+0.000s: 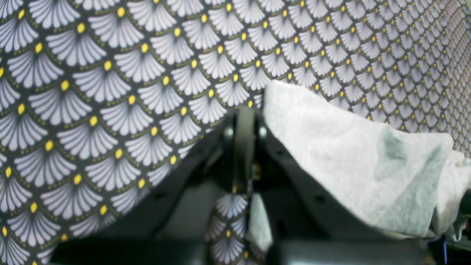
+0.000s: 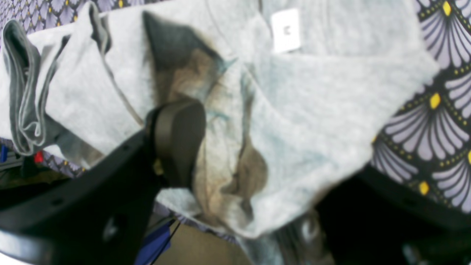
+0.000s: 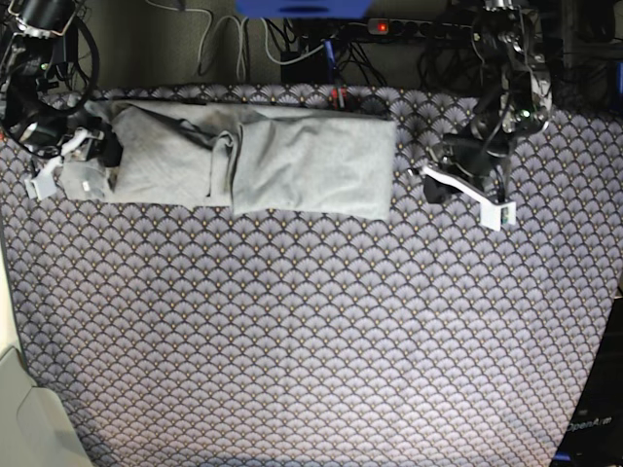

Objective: Fold the T-shirt properly
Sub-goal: 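Grasp the strip's other end with the right gripper, then fold the held end over onto the bundle with the right gripper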

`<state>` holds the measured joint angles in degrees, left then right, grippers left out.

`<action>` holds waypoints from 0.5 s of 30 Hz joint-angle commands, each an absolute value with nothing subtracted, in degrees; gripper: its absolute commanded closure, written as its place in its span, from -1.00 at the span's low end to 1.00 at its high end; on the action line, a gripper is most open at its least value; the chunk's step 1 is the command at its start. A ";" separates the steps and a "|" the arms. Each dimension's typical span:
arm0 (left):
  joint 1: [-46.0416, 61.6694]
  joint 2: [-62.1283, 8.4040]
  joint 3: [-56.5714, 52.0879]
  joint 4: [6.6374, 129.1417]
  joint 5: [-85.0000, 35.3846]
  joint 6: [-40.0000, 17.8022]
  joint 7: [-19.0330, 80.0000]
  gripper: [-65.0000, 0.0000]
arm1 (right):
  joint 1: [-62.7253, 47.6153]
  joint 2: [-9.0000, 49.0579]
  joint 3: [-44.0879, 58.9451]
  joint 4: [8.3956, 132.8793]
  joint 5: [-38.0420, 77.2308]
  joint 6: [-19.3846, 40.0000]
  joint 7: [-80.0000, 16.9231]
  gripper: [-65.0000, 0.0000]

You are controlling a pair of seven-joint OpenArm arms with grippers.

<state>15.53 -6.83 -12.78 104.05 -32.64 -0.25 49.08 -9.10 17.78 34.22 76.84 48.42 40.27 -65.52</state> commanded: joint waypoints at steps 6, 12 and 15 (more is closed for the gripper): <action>15.96 -7.16 -12.97 105.19 -33.19 -0.75 48.13 0.99 | -9.01 17.27 34.42 76.88 46.55 40.00 -67.03 -0.14; 16.04 -7.16 -12.97 106.07 -33.19 -0.75 48.22 0.99 | -9.01 17.01 34.15 76.88 46.55 40.00 -67.65 0.83; 16.31 -7.25 -12.97 106.07 -33.19 -0.75 48.22 0.99 | -8.48 17.19 34.33 77.41 46.55 40.00 -68.35 1.00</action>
